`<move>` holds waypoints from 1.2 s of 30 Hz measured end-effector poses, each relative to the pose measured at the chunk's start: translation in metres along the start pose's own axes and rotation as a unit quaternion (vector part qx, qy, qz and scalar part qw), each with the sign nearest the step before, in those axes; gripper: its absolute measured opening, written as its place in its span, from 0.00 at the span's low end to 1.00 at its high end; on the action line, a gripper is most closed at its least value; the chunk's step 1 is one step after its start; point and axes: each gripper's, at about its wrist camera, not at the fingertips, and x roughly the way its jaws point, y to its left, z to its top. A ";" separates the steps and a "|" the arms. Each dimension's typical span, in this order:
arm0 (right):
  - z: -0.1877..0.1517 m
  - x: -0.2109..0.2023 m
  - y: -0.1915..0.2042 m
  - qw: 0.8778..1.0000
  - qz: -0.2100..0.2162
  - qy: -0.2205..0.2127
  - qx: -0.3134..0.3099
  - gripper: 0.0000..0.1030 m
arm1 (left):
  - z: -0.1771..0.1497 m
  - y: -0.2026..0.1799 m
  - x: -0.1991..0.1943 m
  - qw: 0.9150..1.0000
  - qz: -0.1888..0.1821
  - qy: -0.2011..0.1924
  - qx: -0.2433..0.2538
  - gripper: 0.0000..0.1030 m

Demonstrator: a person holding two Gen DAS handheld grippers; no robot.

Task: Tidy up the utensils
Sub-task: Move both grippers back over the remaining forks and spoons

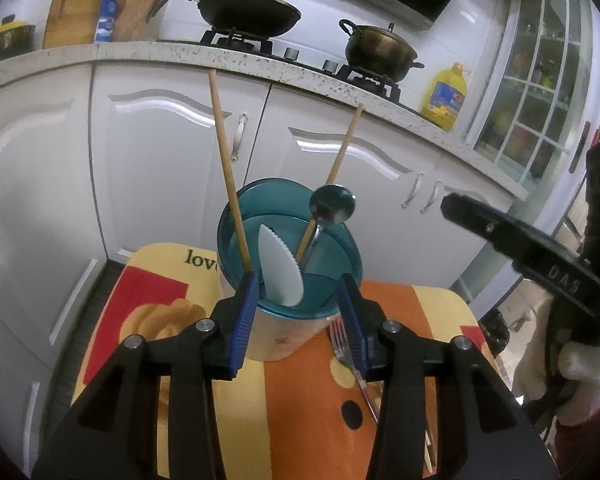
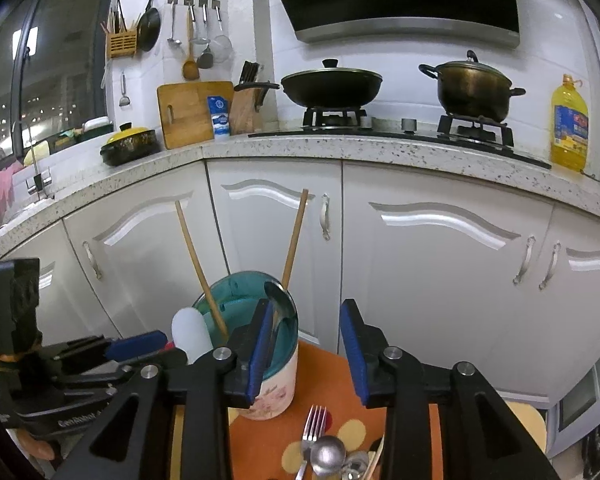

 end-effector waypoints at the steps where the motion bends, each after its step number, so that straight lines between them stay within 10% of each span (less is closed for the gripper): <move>1: -0.002 -0.003 0.000 1.000 -0.001 0.001 0.001 0.32 | 0.000 -0.003 -0.004 1.000 0.002 0.000 0.000 0.39; 36: -0.087 -0.064 -0.038 0.991 -0.055 0.096 0.068 0.40 | -0.035 -0.088 -0.008 0.994 0.057 0.081 0.041 0.40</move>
